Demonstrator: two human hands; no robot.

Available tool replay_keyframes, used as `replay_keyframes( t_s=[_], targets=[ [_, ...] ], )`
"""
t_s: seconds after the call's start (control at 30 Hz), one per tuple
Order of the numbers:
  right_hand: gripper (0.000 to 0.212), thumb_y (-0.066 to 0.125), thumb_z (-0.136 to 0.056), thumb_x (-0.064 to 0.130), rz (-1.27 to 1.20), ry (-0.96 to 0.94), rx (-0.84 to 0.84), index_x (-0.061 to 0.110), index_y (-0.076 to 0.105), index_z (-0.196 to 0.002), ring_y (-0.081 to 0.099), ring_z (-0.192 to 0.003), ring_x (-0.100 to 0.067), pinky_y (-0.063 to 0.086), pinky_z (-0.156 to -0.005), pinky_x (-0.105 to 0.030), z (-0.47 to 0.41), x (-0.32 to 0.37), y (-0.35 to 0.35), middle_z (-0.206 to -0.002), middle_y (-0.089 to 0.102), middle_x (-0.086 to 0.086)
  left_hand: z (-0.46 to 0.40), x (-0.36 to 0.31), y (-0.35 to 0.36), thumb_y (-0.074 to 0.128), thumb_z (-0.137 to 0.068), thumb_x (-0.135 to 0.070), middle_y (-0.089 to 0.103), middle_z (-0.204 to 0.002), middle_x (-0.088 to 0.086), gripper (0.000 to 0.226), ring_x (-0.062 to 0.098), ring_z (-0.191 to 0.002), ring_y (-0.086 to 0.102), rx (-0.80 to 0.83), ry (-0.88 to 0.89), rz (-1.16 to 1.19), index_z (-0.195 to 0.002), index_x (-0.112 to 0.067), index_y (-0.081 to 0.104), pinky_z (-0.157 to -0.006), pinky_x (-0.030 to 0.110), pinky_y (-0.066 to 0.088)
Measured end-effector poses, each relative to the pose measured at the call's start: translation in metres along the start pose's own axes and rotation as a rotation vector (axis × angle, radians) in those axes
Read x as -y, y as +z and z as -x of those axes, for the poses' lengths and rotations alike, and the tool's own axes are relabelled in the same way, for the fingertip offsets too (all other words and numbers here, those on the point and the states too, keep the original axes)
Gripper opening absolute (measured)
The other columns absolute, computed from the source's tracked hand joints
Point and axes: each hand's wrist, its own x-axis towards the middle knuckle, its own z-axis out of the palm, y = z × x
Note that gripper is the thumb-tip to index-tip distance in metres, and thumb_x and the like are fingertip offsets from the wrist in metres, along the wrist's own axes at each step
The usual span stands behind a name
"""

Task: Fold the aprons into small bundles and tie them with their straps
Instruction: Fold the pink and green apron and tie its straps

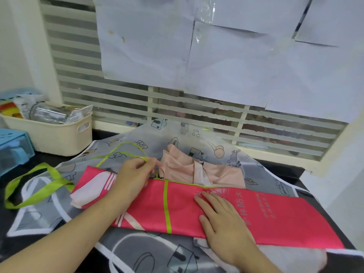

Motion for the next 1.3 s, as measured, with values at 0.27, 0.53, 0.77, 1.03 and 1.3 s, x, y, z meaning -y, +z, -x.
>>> replay_keyframes(
  t_s=[0.27, 0.53, 0.77, 1.03, 1.3],
  targets=[
    [0.056, 0.019, -0.105, 0.053, 0.0, -0.012, -0.025, 0.044, 0.028, -0.16, 0.015, -0.156, -0.006, 0.013, -0.128, -0.033, 0.001, -0.002, 0.004, -0.166, 0.025, 0.021, 0.094, -0.055, -0.012, 0.061, -0.091, -0.057, 0.057, -0.065, -0.005, 0.04, 0.009, -0.059, 0.05, 0.905, 0.379, -0.916, -0.072, -0.023, 0.063, -0.064, 0.031, 0.047],
    [0.057, 0.026, -0.105, 0.052, -0.044, -0.013, -0.001, 0.042, 0.028, -0.161, 0.013, -0.157, -0.008, 0.012, -0.129, -0.036, 0.002, 0.001, -0.002, -0.168, 0.024, 0.017, 0.083, -0.049, 0.025, 0.06, -0.1, -0.035, 0.069, -0.089, -0.011, 0.014, 0.001, -0.081, 0.058, 0.641, 0.353, -0.711, -0.099, -0.031, 0.073, -0.075, 0.023, 0.047],
    [0.055, 0.017, -0.108, 0.059, -0.084, 0.123, 0.083, 0.049, 0.011, -0.162, -0.006, -0.159, -0.005, -0.01, -0.126, -0.03, 0.015, -0.035, -0.017, -0.171, 0.001, 0.022, 0.061, 0.033, 0.061, 0.006, -0.097, -0.077, -0.01, -0.171, -0.021, 0.065, 0.01, -0.159, -0.011, 0.61, 0.31, -1.25, -0.158, -0.059, -0.007, -0.126, 0.041, -0.012],
    [0.074, 0.032, -0.102, 0.065, -0.016, 0.688, 0.004, 0.017, 0.033, -0.159, 0.024, -0.153, -0.028, 0.018, -0.126, -0.039, 0.088, -0.182, -0.039, -0.165, 0.032, -0.008, 0.065, 0.029, 0.067, -0.026, -0.058, -0.099, -0.029, -0.163, -0.024, 0.099, 0.008, -0.154, -0.026, 0.623, 0.299, -1.317, -0.15, -0.065, -0.019, -0.127, 0.045, -0.017],
    [0.049, 0.076, -0.082, 0.051, -0.227, 1.038, 0.067, 0.011, 0.052, -0.097, 0.062, -0.091, -0.026, 0.049, -0.073, -0.036, 0.104, -0.206, -0.089, -0.094, 0.06, -0.003, 0.064, 0.03, 0.069, -0.02, -0.061, -0.101, -0.024, -0.164, -0.027, 0.096, 0.003, -0.152, -0.025, 0.619, 0.281, -1.306, -0.151, -0.067, -0.01, -0.127, 0.045, -0.015]
  ],
)
